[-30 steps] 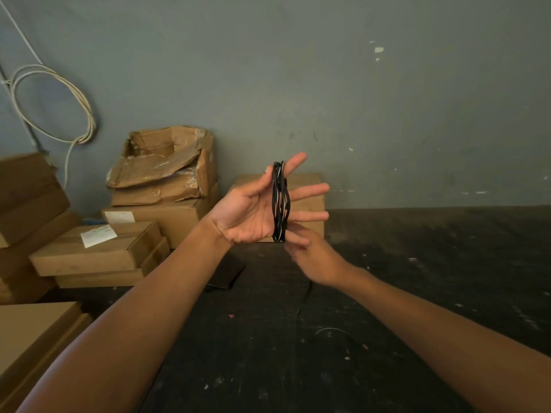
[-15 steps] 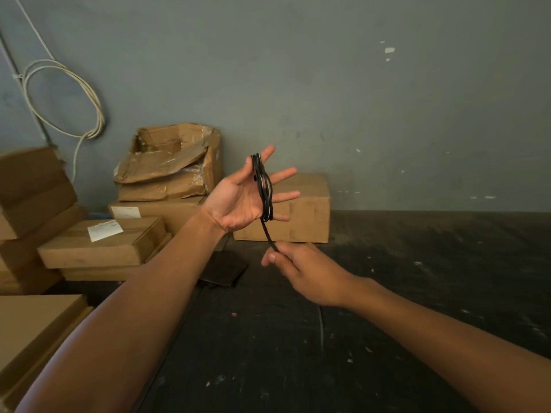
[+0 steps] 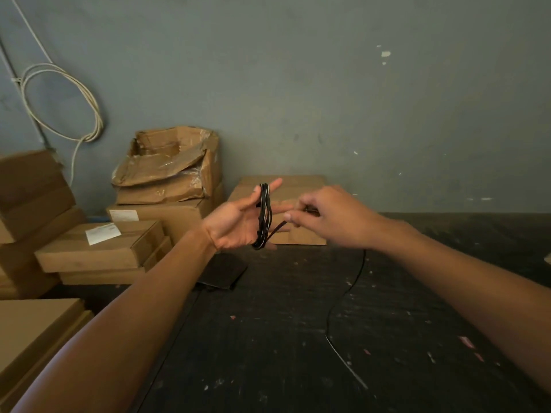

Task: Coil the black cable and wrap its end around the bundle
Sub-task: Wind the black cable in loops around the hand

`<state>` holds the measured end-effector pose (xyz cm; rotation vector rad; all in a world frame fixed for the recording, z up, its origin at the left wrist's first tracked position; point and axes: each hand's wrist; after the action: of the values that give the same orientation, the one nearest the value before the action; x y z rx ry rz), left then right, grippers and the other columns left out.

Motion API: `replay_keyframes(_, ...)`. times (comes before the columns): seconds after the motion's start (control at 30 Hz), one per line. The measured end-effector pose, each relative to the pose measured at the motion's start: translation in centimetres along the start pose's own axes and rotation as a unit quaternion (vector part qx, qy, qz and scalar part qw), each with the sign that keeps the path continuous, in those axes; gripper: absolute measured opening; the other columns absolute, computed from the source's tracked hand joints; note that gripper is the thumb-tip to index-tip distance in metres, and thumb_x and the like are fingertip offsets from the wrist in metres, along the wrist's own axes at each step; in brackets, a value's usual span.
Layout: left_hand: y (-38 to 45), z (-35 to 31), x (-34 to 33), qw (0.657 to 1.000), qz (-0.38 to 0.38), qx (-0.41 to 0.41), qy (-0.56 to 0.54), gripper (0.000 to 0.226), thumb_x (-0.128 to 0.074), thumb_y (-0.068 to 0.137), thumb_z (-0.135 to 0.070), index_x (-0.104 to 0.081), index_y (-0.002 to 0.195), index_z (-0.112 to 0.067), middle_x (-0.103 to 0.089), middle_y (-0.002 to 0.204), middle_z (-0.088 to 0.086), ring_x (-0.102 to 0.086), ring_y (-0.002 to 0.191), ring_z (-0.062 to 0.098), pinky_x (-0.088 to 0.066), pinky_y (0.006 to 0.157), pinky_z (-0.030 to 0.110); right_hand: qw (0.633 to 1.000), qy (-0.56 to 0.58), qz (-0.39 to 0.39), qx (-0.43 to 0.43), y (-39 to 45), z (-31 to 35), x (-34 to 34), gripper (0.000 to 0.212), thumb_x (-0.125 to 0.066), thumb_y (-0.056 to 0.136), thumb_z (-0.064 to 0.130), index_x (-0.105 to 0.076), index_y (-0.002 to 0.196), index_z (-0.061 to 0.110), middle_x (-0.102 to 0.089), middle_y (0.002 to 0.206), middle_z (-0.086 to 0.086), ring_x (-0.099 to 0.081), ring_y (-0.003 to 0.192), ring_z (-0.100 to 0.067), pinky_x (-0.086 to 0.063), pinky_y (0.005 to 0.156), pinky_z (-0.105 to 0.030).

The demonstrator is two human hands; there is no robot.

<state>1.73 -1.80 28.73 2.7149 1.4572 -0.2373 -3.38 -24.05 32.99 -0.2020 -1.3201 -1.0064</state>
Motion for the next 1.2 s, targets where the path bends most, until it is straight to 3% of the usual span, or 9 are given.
replay_keyframes(0.13, -0.6, 0.9, -0.5, 0.996, 0.039, 0.061, 0.056, 0.046, -0.033, 0.097, -0.052, -0.042, 0.142, -0.049, -0.051, 0.147, 0.003, -0.048, 0.134, 0.036, -0.020, 0.108, 0.074, 0.997, -0.072, 0.021, 0.018, 1.1, -0.1, 3.3, 0.011, -0.062, 0.091, 0.037, -0.064, 0.089, 0.027, -0.049, 0.059, 0.017, -0.045, 0.054, -0.006, -0.029, 0.052, -0.027)
replay_keyframes(0.3, -1.1, 1.1, -1.9, 0.986, 0.096, 0.104, 0.087, 0.047, -0.035, 0.096, -0.053, -0.040, 0.142, -0.051, -0.047, 0.151, 0.003, -0.042, 0.138, 0.035, -0.016, 0.111, 0.073, 0.988, -0.147, -0.002, 0.041, 1.9, -0.7, 5.2, 0.014, -0.059, 0.092, 0.038, -0.066, 0.096, 0.027, -0.062, 0.080, 0.013, -0.056, 0.078, -0.013, -0.036, 0.062, -0.030)
replay_keyframes(0.43, -1.7, 0.6, -3.0, 0.979, 0.136, 0.115, 0.100, 0.051, -0.038, 0.094, -0.053, -0.036, 0.145, -0.049, -0.044, 0.153, 0.006, -0.040, 0.139, 0.037, -0.018, 0.110, 0.073, 0.990, -0.129, -0.019, 0.051, 2.2, -2.0, 4.9, 0.016, -0.058, 0.092, 0.039, -0.067, 0.095, 0.026, -0.067, 0.093, 0.009, -0.058, 0.087, -0.016, -0.046, 0.071, -0.035)
replay_keyframes(0.57, -2.1, 0.0, -3.8, 0.969, 0.195, 0.127, 0.086, 0.058, -0.050, 0.091, -0.054, -0.034, 0.147, -0.048, -0.039, 0.156, 0.010, -0.036, 0.141, 0.040, -0.021, 0.109, 0.072, 0.995, -0.077, -0.020, 0.052, 2.3, -3.5, 4.1, 0.014, -0.059, 0.093, 0.033, -0.069, 0.093, 0.023, -0.062, 0.087, 0.013, -0.057, 0.084, -0.012, -0.047, 0.074, -0.036)
replay_keyframes(0.67, -2.2, -0.5, -4.5, 0.961, 0.243, 0.118, 0.050, 0.065, -0.052, 0.092, -0.051, -0.025, 0.151, -0.044, -0.032, 0.158, 0.015, -0.031, 0.142, 0.044, -0.028, 0.107, 0.069, 0.999, 0.012, -0.016, 0.051, 2.0, -4.6, 2.5, 0.014, -0.058, 0.095, 0.024, -0.070, 0.095, 0.017, -0.062, 0.079, 0.016, -0.057, 0.075, 0.001, -0.044, 0.071, -0.027)
replay_keyframes(0.8, -2.1, -0.7, -5.3, 0.952, 0.293, 0.092, 0.012, 0.063, -0.048, 0.096, -0.045, -0.022, 0.153, -0.040, -0.029, 0.159, 0.017, -0.023, 0.143, 0.049, -0.027, 0.104, 0.069, 0.983, 0.186, 0.002, 0.010, 1.1, -5.8, -0.9, 0.016, -0.053, 0.097, 0.014, -0.067, 0.092, 0.010, -0.065, 0.082, -0.010, -0.060, 0.074, -0.023, -0.051, 0.069, -0.040)
replay_keyframes(0.87, -2.0, -0.6, -5.4, 0.949, 0.307, 0.074, -0.006, 0.060, -0.045, 0.097, -0.044, -0.023, 0.153, -0.039, -0.027, 0.159, 0.017, -0.021, 0.143, 0.050, -0.024, 0.104, 0.071, 0.968, 0.250, 0.010, -0.011, 0.2, -5.8, -2.5, 0.019, -0.048, 0.099, 0.013, -0.066, 0.100, 0.007, -0.062, 0.082, -0.016, -0.058, 0.070, -0.020, -0.052, 0.065, -0.035)
replay_keyframes(1.0, -1.6, -1.1, -5.3, 0.953, 0.300, 0.017, -0.035, 0.053, -0.029, 0.099, -0.044, -0.027, 0.151, -0.041, -0.028, 0.158, 0.017, -0.023, 0.142, 0.047, -0.020, 0.103, 0.073, 0.969, 0.240, 0.048, -0.011, -1.5, -4.9, -6.8, 0.022, -0.045, 0.101, 0.010, -0.061, 0.113, 0.002, -0.063, 0.085, -0.003, -0.061, 0.072, -0.007, -0.056, 0.068, -0.031)
replay_keyframes(1.2, -0.5, -1.8, -3.7, 0.964, 0.251, -0.025, -0.086, 0.051, -0.027, 0.100, -0.046, -0.026, 0.151, -0.041, -0.021, 0.160, 0.016, -0.018, 0.142, 0.052, -0.017, 0.103, 0.076, 0.948, 0.299, 0.086, -0.067, -2.4, -2.5, -10.6, 0.023, -0.036, 0.104, 0.027, -0.058, 0.111, 0.024, -0.049, 0.068, 0.001, -0.052, 0.063, -0.015, -0.053, 0.069, -0.042)
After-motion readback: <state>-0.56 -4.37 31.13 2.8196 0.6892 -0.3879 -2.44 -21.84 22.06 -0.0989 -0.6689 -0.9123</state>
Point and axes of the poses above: each hand's wrist, its own y-axis towards the middle knuckle, its own x-axis out of the back of the hand, z = x × y
